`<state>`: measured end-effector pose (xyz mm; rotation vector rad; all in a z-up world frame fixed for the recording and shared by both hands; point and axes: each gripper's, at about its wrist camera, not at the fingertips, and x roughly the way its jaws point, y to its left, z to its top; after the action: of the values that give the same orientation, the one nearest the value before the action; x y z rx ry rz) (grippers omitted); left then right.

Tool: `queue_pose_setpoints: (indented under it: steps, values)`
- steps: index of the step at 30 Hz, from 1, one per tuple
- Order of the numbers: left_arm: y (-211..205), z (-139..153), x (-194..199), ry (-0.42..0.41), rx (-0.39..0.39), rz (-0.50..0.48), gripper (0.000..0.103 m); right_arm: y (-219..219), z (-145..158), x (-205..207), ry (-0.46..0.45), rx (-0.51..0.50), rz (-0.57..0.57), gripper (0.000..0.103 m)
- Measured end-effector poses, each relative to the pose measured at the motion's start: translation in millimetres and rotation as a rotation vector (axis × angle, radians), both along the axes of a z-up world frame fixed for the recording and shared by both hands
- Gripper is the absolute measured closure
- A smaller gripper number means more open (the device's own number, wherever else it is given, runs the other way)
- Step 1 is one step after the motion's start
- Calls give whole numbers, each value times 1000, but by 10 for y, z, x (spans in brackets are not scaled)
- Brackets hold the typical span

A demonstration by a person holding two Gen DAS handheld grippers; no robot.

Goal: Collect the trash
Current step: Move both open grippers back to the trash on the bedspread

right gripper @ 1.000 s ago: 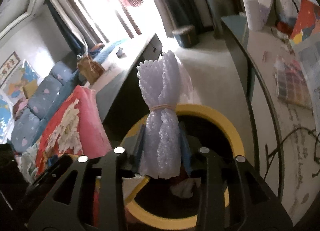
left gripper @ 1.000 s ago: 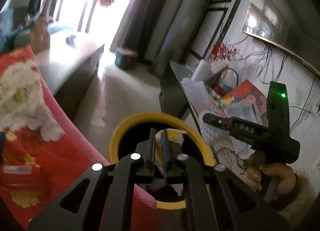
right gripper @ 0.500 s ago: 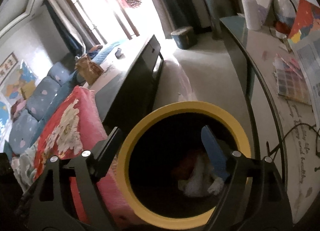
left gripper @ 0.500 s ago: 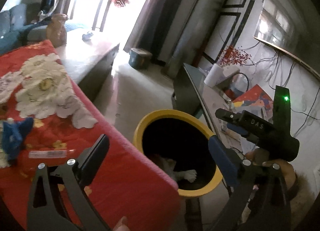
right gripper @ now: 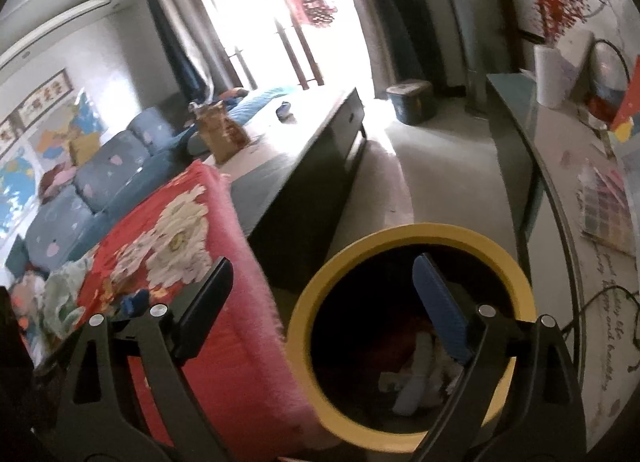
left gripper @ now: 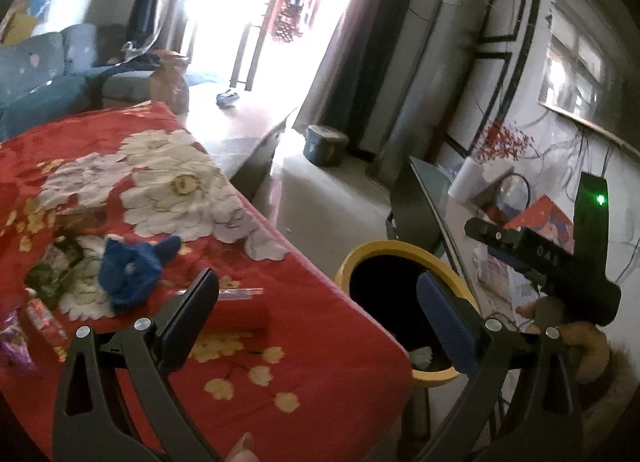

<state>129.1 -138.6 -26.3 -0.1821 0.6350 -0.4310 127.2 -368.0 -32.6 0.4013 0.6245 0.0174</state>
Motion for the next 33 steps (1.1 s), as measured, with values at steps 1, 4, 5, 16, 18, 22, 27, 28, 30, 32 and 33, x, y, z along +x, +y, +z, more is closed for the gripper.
queue_pose_setpoints:
  steps: [1, 4, 5, 16, 18, 22, 27, 28, 30, 32, 33]
  values:
    - [34, 11, -7, -1, -8, 5, 7, 34, 15, 3, -2, -5, 10, 20]
    - [182, 44, -40, -9, -17, 37, 7, 124, 45, -6, -10, -10, 33, 20]
    - [214, 47, -49, -10, -19, 44, 7, 153, 54, -10, -13, -12, 43, 19]
    - [645, 145, -173, -45, -20, 154, 7, 498, 130, -69, -38, -46, 140, 19]
    - [718, 151, -194, -49, -20, 172, 7, 561, 143, -80, -40, -52, 158, 19]
    - [863, 155, -228, -50, -23, 208, 7, 716, 161, -95, -46, -65, 200, 19]
    - [1026, 169, -265, -58, -27, 248, 7, 916, 184, -115, -56, -83, 257, 19]
    - [1045, 170, -263, -59, -27, 254, 7, 966, 186, -122, -57, -87, 271, 19]
    - [1129, 175, -280, -58, -30, 276, 7, 1046, 191, -136, -62, -93, 293, 19]
    - [1205, 183, -296, -60, -34, 296, 7, 1143, 195, -151, -64, -100, 317, 19]
    - [1235, 185, -303, -61, -36, 303, 7, 1202, 200, -154, -66, -104, 334, 19]
